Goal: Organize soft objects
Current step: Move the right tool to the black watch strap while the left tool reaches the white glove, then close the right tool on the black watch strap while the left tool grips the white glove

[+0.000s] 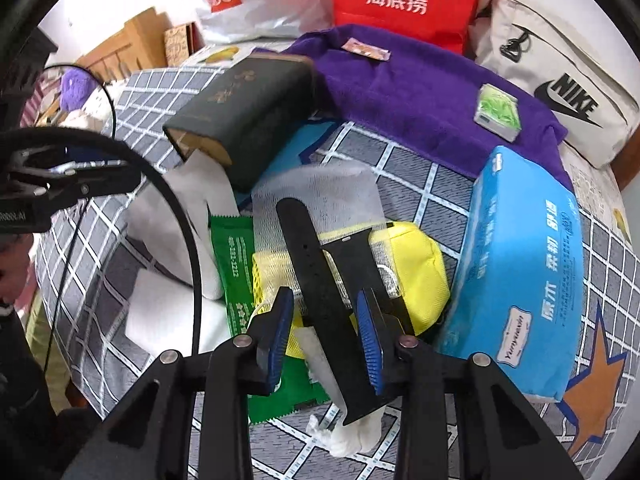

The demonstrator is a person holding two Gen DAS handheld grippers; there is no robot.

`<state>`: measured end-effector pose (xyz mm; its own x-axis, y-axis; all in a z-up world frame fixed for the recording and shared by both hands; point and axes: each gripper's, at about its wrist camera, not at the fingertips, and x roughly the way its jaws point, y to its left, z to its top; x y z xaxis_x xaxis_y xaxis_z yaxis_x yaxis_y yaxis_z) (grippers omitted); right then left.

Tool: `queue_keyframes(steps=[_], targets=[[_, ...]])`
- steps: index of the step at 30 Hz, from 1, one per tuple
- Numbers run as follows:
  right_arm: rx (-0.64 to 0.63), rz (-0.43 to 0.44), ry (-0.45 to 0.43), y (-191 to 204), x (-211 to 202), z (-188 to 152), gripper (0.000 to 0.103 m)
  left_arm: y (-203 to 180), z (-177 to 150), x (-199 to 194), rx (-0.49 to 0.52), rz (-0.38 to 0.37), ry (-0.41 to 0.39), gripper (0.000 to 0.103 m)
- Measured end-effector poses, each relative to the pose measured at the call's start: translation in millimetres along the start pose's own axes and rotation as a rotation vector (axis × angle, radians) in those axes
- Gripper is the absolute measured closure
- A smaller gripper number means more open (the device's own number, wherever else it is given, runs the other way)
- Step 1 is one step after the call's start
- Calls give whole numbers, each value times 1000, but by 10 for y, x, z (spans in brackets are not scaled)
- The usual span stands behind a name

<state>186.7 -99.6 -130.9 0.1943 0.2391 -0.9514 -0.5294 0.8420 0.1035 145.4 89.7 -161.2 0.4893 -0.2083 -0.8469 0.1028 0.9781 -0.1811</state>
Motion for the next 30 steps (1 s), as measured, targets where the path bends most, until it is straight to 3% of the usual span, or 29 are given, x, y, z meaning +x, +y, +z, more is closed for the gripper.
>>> queue_keyframes(steps=[7, 10, 14, 18, 23, 27, 30], targets=[[5, 33, 5, -31, 153, 66, 71, 55, -25, 31, -17, -19, 1, 29], [16, 67, -1, -68, 162, 104, 84, 88, -38, 24, -26, -25, -2, 29], [20, 59, -9, -60, 87, 110, 89, 133, -58, 8, -30, -17, -3, 29], [9, 49, 9, -52, 100, 120, 89, 177, -77, 17, -38, -13, 2, 29], [-2, 32, 50, -36, 222, 205, 81, 191, -82, 53, -34, -10, 12, 29], [-38, 58, 42, -31, 284, 269, 84, 185, -78, 66, -30, -20, 12, 29], [2, 108, 34, -137, 241, 272, 84, 189, -73, 91, -29, -19, 16, 29]])
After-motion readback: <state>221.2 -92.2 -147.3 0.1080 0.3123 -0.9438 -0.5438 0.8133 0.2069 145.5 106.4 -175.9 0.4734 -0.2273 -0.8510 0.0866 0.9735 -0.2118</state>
